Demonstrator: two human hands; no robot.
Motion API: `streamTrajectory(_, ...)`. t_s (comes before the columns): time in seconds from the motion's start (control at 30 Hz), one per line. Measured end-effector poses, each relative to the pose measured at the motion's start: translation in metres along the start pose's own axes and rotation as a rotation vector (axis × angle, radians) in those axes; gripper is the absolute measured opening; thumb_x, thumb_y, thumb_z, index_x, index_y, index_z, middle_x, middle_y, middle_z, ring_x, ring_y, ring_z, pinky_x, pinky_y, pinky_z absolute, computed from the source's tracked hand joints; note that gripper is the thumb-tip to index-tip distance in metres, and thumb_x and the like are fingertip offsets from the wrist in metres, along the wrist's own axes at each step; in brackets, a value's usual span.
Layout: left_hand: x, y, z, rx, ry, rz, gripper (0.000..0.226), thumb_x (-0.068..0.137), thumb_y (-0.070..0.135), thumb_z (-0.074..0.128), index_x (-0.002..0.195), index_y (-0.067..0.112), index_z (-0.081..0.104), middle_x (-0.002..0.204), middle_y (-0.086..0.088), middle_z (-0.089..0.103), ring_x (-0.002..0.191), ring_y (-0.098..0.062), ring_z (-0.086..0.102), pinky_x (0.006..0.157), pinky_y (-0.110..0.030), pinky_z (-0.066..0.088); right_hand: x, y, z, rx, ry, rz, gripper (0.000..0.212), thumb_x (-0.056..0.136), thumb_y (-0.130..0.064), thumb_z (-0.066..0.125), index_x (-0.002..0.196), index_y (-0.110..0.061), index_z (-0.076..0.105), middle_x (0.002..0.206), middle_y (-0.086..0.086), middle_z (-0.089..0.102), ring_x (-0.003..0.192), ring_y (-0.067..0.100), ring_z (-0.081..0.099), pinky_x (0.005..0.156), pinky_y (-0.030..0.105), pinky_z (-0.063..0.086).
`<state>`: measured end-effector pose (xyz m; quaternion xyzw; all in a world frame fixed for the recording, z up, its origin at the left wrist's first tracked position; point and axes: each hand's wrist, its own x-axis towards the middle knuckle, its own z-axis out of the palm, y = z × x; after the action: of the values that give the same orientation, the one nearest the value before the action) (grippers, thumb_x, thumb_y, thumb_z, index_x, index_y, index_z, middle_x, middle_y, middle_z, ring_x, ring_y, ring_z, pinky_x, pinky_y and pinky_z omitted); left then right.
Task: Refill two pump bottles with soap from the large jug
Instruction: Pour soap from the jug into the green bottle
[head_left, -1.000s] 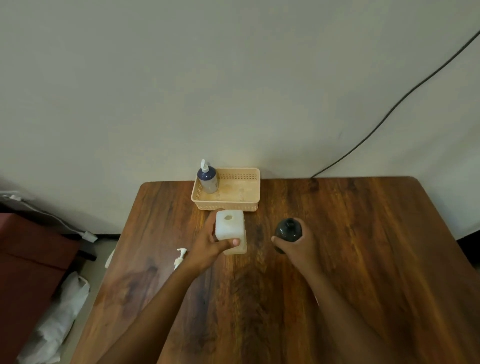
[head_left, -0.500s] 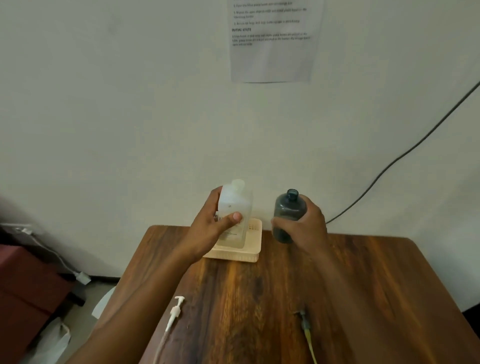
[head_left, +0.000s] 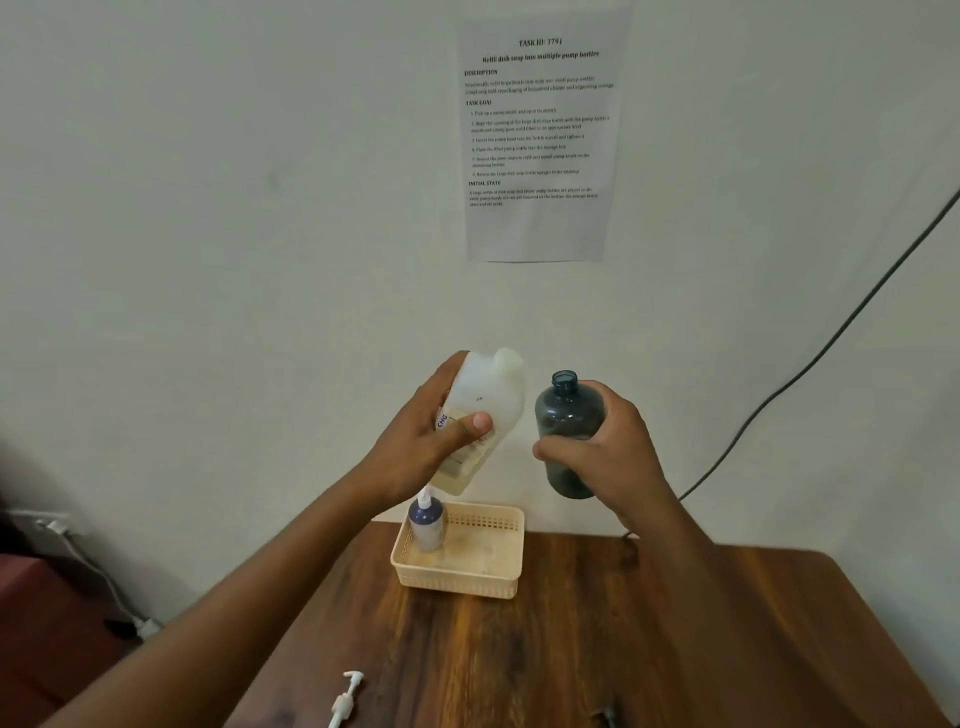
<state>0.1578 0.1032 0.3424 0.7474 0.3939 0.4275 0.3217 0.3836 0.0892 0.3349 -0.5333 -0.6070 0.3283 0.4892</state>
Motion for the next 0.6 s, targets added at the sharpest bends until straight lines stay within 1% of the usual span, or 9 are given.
streamTrajectory(0.1, 0.003, 0.011, -0.005, 0.061, -0.04, 0.047, 0.067, 0.083, 0.062, 0.057, 0.144, 0.039, 0.04, 0.122, 0.011, 0.059, 0.108, -0.004, 0.06, 0.081, -0.013, 0.054, -0.002, -0.008, -0.005, -0.027, -0.04, -0.009, 0.063, 0.066, -0.016, 0.085, 0.12, -0.031, 0.058, 0.108, -0.013, 0.064, 0.098, 0.011, 0.06, 0.075, 0.025, 0.05)
streamTrajectory(0.2, 0.008, 0.015, -0.01, 0.126, -0.08, 0.075, 0.068, 0.086, 0.059, 0.058, 0.146, 0.032, 0.041, 0.121, 0.007, 0.059, 0.106, -0.01, 0.06, 0.081, -0.017, 0.054, -0.003, -0.013, -0.008, -0.058, -0.063, -0.007, 0.063, 0.066, -0.019, 0.085, 0.12, -0.031, 0.058, 0.107, -0.014, 0.063, 0.097, 0.011, 0.06, 0.073, 0.024, 0.049)
streamTrajectory(0.33, 0.011, 0.02, -0.014, 0.196, -0.12, 0.109, 0.069, 0.086, 0.057, 0.058, 0.148, 0.033, 0.039, 0.123, 0.012, 0.056, 0.112, -0.009, 0.057, 0.085, -0.018, 0.055, -0.005, -0.015, -0.01, -0.093, -0.077, -0.014, 0.06, 0.066, -0.019, 0.085, 0.117, -0.035, 0.056, 0.101, -0.021, 0.06, 0.092, 0.008, 0.059, 0.072, 0.022, 0.048)
streamTrajectory(0.47, 0.017, 0.023, -0.017, 0.281, -0.149, 0.168, 0.069, 0.088, 0.055, 0.06, 0.149, 0.028, 0.04, 0.124, 0.007, 0.057, 0.112, -0.018, 0.057, 0.088, -0.03, 0.059, -0.008, -0.017, -0.011, -0.118, -0.072, -0.02, 0.061, 0.067, -0.02, 0.085, 0.118, -0.035, 0.054, 0.101, -0.024, 0.058, 0.092, 0.006, 0.058, 0.072, 0.02, 0.047)
streamTrajectory(0.6, 0.019, 0.026, -0.019, 0.327, -0.161, 0.181, 0.072, 0.088, 0.057, 0.06, 0.151, 0.029, 0.038, 0.126, 0.007, 0.056, 0.113, -0.014, 0.053, 0.089, -0.021, 0.055, -0.01, -0.018, -0.013, -0.126, -0.065, -0.024, 0.062, 0.067, -0.021, 0.085, 0.121, -0.033, 0.056, 0.104, -0.018, 0.06, 0.093, 0.006, 0.058, 0.071, 0.019, 0.046)
